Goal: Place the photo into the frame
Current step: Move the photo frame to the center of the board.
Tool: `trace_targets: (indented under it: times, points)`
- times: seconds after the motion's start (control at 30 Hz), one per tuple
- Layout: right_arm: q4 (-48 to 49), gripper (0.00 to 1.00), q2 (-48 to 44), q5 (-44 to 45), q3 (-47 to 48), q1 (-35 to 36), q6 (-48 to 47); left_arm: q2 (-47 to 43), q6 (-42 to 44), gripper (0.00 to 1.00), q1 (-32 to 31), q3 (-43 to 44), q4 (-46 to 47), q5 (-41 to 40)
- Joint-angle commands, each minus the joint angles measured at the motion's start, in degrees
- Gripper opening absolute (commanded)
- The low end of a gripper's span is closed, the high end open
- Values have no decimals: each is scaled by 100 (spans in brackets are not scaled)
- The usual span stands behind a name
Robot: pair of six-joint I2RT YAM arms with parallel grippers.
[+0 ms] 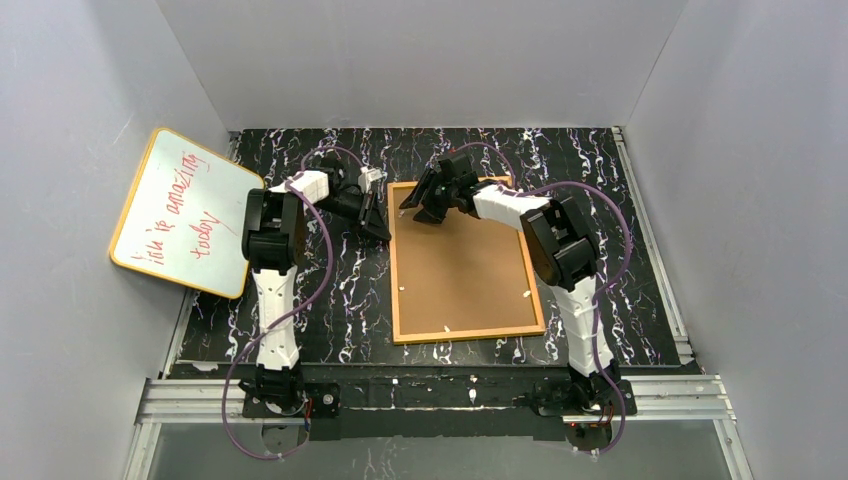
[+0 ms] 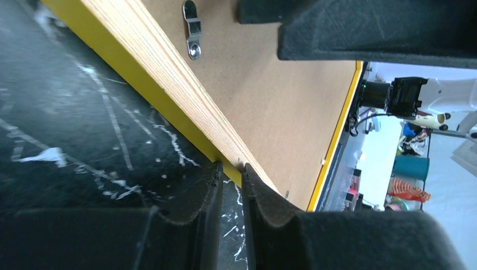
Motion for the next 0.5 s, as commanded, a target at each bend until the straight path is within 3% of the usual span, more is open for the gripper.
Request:
trace_targets:
  times: [0.0,0.47]
  points:
    - [-6,60,214,-10,255,5,6,-40,383,16,-178,-356,-93,-655]
    - [-380,56,749,-81,992,198,-34,-77,367,16,-178,-410,-62,-691]
